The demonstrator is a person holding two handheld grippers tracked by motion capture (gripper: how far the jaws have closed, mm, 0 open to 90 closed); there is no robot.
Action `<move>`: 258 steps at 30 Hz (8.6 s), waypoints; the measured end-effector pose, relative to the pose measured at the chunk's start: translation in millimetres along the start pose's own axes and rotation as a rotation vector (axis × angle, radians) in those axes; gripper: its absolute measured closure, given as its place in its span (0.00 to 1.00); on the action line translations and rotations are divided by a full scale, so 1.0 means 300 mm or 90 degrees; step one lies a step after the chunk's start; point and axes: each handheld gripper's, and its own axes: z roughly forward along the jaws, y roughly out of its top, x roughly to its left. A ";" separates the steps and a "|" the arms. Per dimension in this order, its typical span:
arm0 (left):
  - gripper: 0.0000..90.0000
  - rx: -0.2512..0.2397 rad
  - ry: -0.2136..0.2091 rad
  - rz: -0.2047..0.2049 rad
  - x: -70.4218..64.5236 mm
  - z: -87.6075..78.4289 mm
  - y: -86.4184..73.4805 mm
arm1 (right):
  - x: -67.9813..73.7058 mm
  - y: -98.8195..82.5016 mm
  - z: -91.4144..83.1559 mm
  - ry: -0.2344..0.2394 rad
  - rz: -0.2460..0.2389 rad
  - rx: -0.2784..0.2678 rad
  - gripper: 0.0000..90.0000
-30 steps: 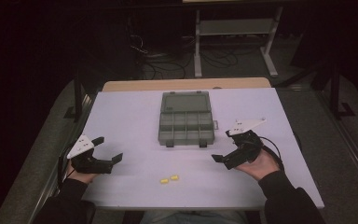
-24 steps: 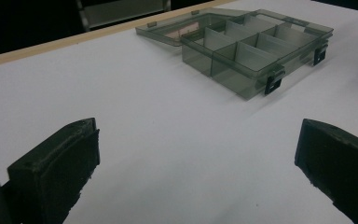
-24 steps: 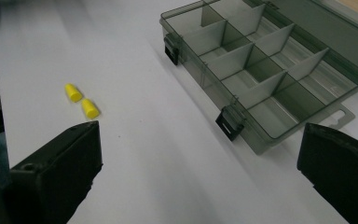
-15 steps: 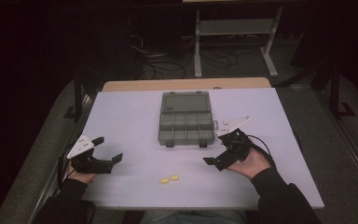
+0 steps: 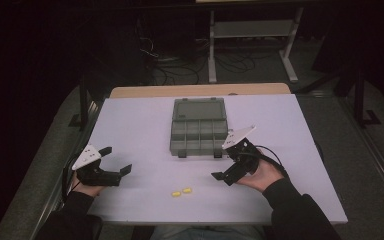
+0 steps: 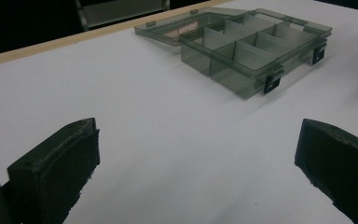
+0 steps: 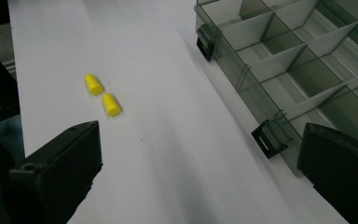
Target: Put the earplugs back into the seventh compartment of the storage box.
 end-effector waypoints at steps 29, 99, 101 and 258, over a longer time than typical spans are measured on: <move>0.00 0.001 -0.006 0.001 -0.002 0.001 0.000 | 0.081 0.087 0.180 0.076 -0.077 0.076 0.00; 0.00 0.001 -0.011 0.003 -0.003 0.001 0.000 | 0.172 0.117 0.317 0.120 -0.148 0.111 0.87; 0.00 0.001 -0.010 0.004 -0.003 0.001 0.001 | 0.169 0.121 0.311 0.120 -0.147 0.106 0.87; 0.00 0.005 -0.024 0.004 -0.007 0.005 0.001 | 0.172 0.204 0.353 0.111 -0.143 0.119 0.00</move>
